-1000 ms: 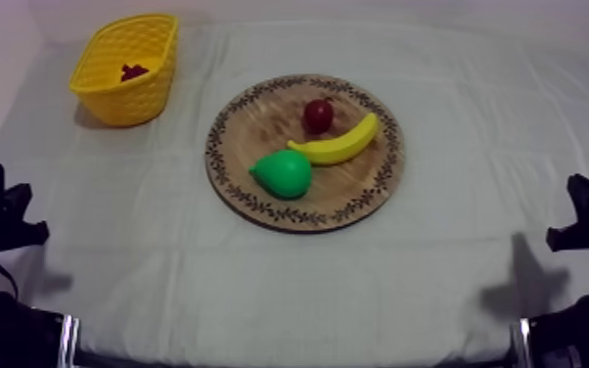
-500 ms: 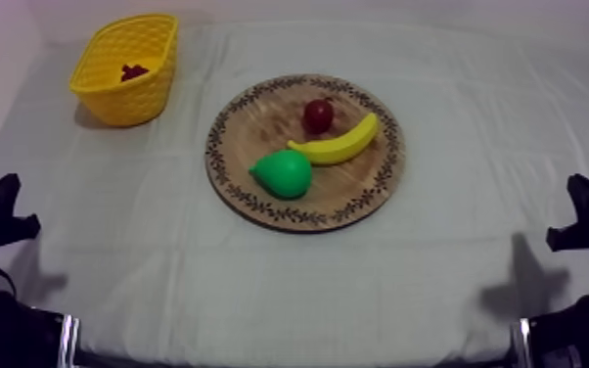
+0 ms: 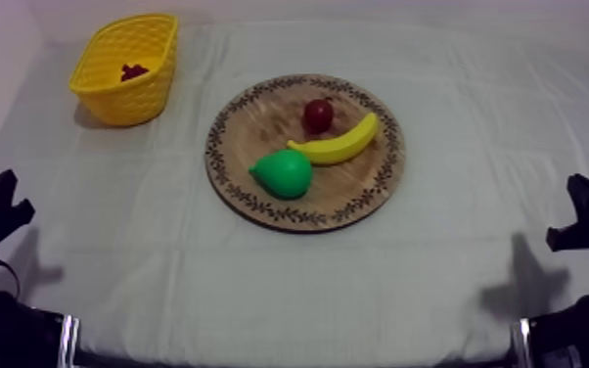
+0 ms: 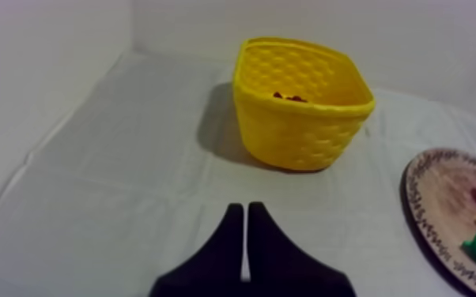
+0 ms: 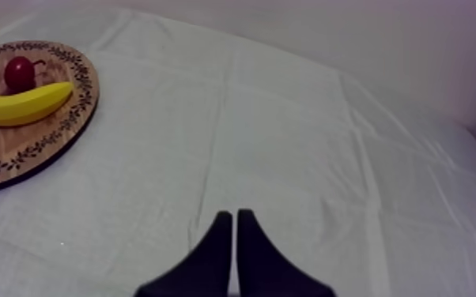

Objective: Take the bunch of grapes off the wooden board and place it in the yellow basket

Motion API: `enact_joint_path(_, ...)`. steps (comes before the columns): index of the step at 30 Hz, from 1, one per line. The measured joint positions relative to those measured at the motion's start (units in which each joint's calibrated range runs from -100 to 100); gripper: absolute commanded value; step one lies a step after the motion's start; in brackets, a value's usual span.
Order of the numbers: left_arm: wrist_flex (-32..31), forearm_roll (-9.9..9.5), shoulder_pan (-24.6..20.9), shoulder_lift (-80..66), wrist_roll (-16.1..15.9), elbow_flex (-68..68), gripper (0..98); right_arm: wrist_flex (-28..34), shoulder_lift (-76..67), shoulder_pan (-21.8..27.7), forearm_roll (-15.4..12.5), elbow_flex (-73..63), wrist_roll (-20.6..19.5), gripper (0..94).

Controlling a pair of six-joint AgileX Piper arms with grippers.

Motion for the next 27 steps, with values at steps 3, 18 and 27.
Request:
enact_joint_path(3, -0.4, -0.15, 0.0, 0.0, 2.4, 0.1, 0.0, 0.0, 0.0, 0.0, 0.0, 0.0, 0.0, 0.3)
enact_joint_path(18, -0.6, -0.33, 0.0, 0.0, 3.7, 0.1, 0.0, 0.0, 0.0, 0.0, 0.0, 0.0, 0.0, 0.3)
enact_joint_path(27, -0.6, -0.33, 0.0, 0.0, 3.7, 0.1, 0.0, 0.0, 0.0, 0.0, 0.0, 0.0, 0.0, 0.3)
